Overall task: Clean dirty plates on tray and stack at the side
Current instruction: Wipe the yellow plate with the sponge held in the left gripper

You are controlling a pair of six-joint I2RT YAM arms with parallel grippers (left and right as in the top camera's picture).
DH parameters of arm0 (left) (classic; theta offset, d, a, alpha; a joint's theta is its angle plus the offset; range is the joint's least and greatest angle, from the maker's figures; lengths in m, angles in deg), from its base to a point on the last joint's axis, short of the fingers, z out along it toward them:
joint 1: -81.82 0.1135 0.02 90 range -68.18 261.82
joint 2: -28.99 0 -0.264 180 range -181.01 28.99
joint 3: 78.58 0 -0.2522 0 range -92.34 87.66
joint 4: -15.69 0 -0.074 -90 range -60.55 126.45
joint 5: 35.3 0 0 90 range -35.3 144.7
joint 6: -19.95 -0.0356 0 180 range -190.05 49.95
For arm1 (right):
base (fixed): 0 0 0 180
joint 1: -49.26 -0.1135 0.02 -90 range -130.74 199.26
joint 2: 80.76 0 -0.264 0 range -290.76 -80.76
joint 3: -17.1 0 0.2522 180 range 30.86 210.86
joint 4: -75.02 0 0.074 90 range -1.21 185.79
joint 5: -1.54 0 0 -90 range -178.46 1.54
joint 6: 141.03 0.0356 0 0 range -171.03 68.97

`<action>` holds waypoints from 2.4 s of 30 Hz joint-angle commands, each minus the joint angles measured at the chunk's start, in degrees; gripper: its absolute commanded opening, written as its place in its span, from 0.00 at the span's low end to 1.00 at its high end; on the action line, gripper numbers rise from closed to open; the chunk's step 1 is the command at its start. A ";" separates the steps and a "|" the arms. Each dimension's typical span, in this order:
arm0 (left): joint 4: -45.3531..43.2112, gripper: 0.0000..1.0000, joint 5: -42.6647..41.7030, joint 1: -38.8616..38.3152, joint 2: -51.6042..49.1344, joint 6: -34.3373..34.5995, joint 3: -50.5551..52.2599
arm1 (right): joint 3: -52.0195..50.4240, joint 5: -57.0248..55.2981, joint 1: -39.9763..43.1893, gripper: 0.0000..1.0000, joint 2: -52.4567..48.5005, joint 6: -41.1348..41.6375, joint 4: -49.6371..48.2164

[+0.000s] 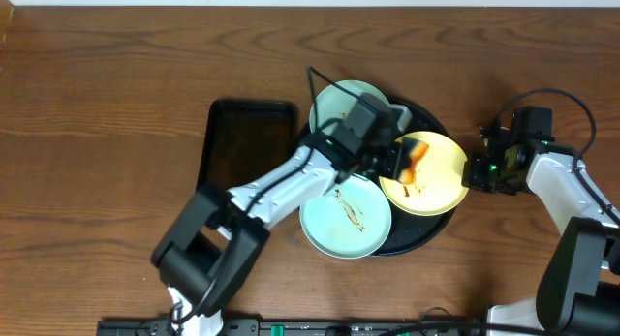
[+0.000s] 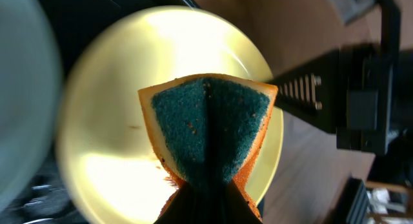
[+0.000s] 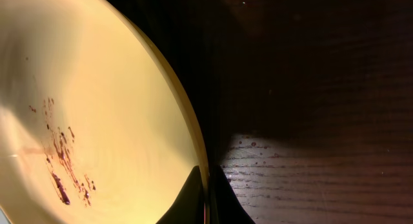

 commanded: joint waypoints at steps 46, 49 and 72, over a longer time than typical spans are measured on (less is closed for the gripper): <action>-0.57 0.08 31.39 -5.29 -4.00 1.51 -2.10 | -0.17 -6.60 -1.11 0.01 -0.87 2.97 2.43; -1.66 0.08 28.57 -5.33 -2.14 1.27 -2.10 | -0.17 -6.56 -1.11 0.01 -0.87 2.93 2.40; -6.05 0.07 22.36 -10.84 -10.01 -3.56 -2.10 | -0.17 -6.32 -1.11 0.01 -0.87 2.95 2.71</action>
